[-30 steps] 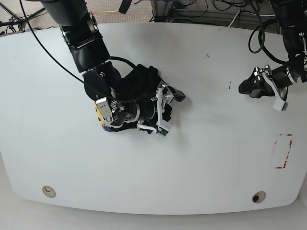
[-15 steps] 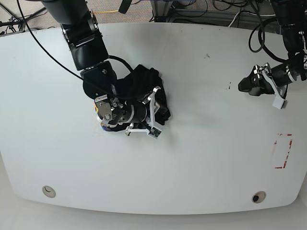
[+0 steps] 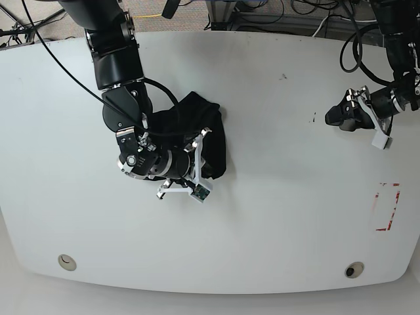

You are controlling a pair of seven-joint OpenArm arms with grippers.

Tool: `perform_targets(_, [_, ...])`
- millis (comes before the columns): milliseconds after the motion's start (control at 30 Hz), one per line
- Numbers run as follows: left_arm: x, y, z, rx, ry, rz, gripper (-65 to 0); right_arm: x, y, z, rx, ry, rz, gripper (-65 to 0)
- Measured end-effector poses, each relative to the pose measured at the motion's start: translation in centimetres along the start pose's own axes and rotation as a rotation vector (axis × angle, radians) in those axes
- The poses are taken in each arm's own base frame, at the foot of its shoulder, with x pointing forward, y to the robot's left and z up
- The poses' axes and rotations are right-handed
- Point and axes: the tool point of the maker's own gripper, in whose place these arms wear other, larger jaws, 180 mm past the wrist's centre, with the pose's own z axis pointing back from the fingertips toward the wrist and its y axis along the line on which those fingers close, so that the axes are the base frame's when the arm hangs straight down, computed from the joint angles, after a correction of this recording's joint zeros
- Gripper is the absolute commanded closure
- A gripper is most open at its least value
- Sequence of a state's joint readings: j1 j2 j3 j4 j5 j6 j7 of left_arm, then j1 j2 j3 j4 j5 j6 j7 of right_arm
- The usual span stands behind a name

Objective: Fold the T-shirt properly
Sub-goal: 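Press and flatten the folded bundle with the right gripper, then grasp the folded black shirt's edges with both grippers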

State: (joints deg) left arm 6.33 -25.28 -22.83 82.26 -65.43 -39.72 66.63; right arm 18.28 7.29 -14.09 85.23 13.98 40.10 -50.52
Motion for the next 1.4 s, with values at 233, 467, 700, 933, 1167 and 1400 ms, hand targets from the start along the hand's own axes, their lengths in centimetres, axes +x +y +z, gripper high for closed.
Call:
perform_targets(233, [-0.1,0.0,0.0,0.001,0.003,-0.001,-35.1,1.0,-1.5,1.5,-0.051,-0.01,0.012,0.0])
perform_targets(467, [-0.1,0.0,0.0,0.001,0.003,-0.001,-35.1,1.1,-1.8,1.2,-0.048,-0.005,0.004,-0.6])
perform_targets(700, [-1.0,-1.1,-1.3,-0.04,0.049,-0.011,-35.1,3.3,-0.7,0.5,-0.029,-0.088,-0.006,-8.2])
perform_targets(933, [-0.6,-3.2,-3.3,-0.096,0.088,-0.077,-35.1,3.9,-0.5,0.5,-0.023,-0.107,-0.016,-49.8])
perform_targets(1167, [2.0,-7.6,-5.7,-0.207,0.085,-0.216,-35.1,1.3,-4.5,3.8,-0.149,-0.155,-0.17,-56.8])
perform_targets(1400, [3.5,-12.1,-9.2,-0.313,0.112,-0.326,-35.1,-2.6,-8.8,7.3,-0.271,-0.105,-0.251,-36.9])
